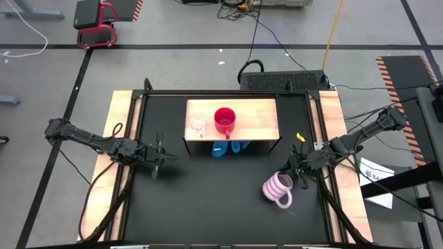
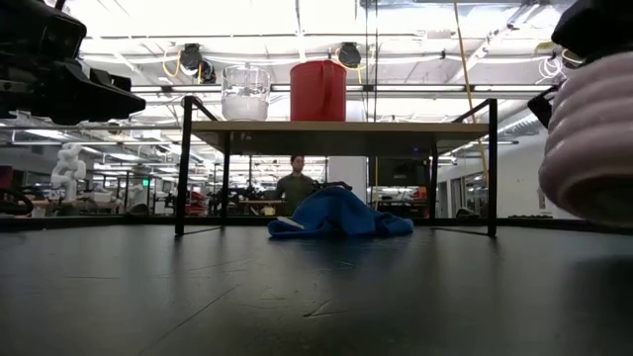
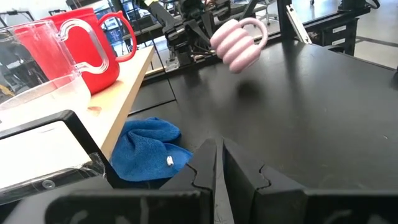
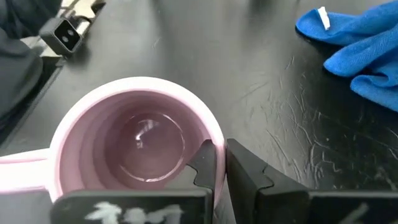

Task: Stack small to large cups/mugs on shelf
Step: Put the violet mug on the shelf

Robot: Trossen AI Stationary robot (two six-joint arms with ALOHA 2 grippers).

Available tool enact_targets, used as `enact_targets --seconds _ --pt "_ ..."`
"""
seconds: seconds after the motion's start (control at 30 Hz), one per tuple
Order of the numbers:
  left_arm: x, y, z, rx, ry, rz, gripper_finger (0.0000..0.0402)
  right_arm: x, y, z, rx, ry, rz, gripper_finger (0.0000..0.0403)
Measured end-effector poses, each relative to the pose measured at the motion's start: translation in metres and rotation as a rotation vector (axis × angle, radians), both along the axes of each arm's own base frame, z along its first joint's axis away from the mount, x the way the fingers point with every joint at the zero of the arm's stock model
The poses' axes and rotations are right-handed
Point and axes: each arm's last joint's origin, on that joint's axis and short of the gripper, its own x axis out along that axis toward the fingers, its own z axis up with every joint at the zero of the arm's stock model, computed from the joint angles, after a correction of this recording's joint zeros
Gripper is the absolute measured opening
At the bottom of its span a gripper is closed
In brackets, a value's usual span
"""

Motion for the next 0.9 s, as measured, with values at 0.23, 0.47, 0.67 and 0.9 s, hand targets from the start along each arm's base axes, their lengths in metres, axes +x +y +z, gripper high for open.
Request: enact_targets --seconds 0.23,0.47,0.67,0.9 --pt "0.000 0.000 0.000 0.001 0.000 0.000 0.0030 0.001 0.000 0.000 0.010 -0.031 0.001 0.0013" --pt "0.000 0.000 0.000 0.001 0.000 0.000 0.0031 0.010 0.000 0.012 -0.002 -0.187 0.009 0.0013" --pt "0.000 0.000 0.000 0.002 0.000 0.000 0.0031 0.020 -0.008 0.015 -0.064 -0.238 -0.060 0.0013" --pt "0.000 0.000 0.000 0.001 0.004 0.000 0.0031 0.025 -0.018 0.021 -0.116 -0.241 -0.102 0.0013"
